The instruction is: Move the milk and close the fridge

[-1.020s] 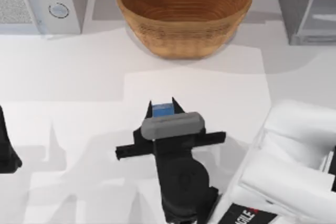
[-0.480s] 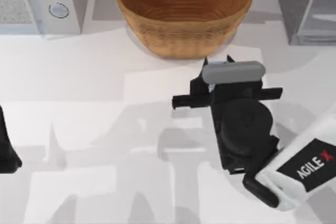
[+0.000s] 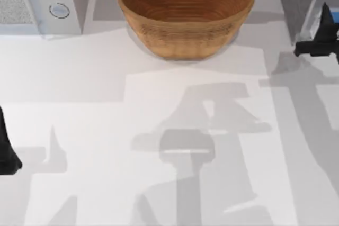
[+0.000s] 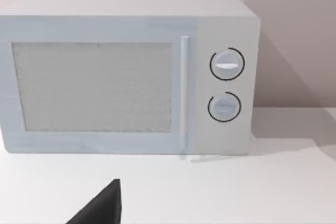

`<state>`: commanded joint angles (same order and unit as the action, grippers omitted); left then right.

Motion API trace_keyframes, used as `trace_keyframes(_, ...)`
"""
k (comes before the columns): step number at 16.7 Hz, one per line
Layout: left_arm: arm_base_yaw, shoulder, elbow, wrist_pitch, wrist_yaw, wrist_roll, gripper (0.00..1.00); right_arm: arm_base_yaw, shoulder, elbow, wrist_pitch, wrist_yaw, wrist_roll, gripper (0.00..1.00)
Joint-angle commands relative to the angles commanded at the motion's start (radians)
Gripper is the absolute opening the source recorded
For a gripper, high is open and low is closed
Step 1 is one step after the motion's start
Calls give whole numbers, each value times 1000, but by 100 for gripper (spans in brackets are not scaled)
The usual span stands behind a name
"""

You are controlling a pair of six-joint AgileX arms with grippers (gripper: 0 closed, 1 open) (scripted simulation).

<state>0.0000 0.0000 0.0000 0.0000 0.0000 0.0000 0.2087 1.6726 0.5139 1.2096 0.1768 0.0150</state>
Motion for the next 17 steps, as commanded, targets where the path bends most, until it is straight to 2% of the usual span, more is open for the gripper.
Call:
trace_keyframes(2, 0, 0, 0, 0, 0, 0, 100, -106, -92, -60, -42, -85, -1, 0)
trace_keyframes(4, 0, 0, 0, 0, 0, 0, 100, -171, -147, -105, -79, -128, 0, 0)
trace_keyframes(11, 0, 0, 0, 0, 0, 0, 100, -191, -162, -117, -93, -136, 2, 0)
trace_keyframes(14, 0, 0, 0, 0, 0, 0, 100, -208, -93, -50, -97, -159, -1, 0)
trace_keyframes(17, 0, 0, 0, 0, 0, 0, 100, -248, 66, 111, -109, -200, -6, 0)
